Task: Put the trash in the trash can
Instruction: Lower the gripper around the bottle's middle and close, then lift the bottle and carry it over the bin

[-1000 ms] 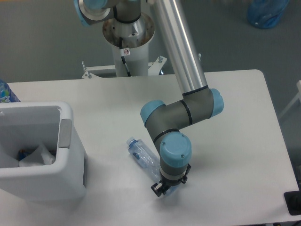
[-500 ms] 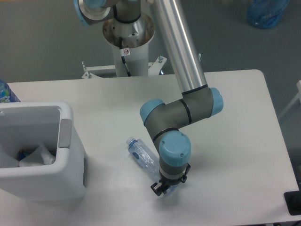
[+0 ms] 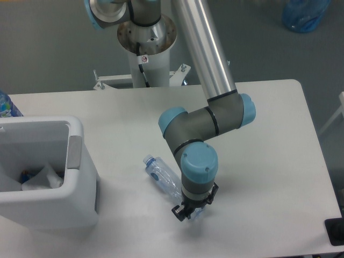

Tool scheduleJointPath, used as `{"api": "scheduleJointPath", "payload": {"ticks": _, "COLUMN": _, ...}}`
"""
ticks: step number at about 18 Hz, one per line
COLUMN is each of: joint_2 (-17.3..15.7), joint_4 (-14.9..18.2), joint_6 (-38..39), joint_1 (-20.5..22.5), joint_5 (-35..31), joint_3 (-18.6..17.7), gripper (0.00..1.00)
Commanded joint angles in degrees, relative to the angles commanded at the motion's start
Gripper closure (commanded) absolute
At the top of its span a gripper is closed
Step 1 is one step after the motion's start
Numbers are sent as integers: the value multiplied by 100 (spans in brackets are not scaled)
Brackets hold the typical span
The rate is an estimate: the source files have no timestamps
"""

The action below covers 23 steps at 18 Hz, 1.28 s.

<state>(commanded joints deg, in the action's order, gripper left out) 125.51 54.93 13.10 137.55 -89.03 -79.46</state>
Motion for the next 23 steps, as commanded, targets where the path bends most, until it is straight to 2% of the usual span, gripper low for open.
{"api": "scheduleJointPath", "payload": {"ticks": 2, "joint_2": -114, "joint_4": 0, "joint_6": -105, "joint_1": 26, "joint_5": 0, "joint_3": 166, "gripper": 45}}
{"api": "scheduleJointPath", "payload": {"ticks": 5, "joint_2": -334, "joint_4": -52, "joint_6": -202, "joint_1": 53, "joint_5": 35, "joint_3": 614, "gripper": 45}}
{"api": "scheduleJointPath", "payload": {"ticks": 10, "joint_2": -685, "joint_4": -1018, "joint_6": -387, "joint_1": 53, "joint_5": 228, "joint_3": 975, "gripper": 46}}
{"api": "scheduleJointPath", "payload": {"ticks": 14, "joint_2": -800, "joint_4": -1108, "joint_6": -387, "joint_1": 53, "joint_5": 931, "joint_3": 1423, "gripper": 47}}
{"api": "scheduleJointPath", "payload": {"ticks": 16, "joint_2": -1019, "joint_4": -1186, "joint_6": -404, "joint_1": 44, "joint_5": 1019, "joint_3": 1459, "gripper": 47}}
{"api": "scheduleJointPath", "payload": {"ticks": 18, "joint_2": -1108, "joint_4": -1467, "joint_6": -369, "joint_1": 26, "joint_5": 1422, "joint_3": 1459, "gripper": 47}}
{"api": "scheduleJointPath", "payload": {"ticks": 21, "joint_2": -1213, "joint_4": -1494, "joint_6": -334, "joint_1": -61, "joint_5": 1564, "joint_3": 1424, "gripper": 47}}
{"api": "scheduleJointPath", "payload": {"ticks": 23, "joint_2": -1283, "joint_4": -1503, "joint_6": -299, "joint_1": -280, "joint_5": 1573, "joint_3": 1415, "gripper": 47}}
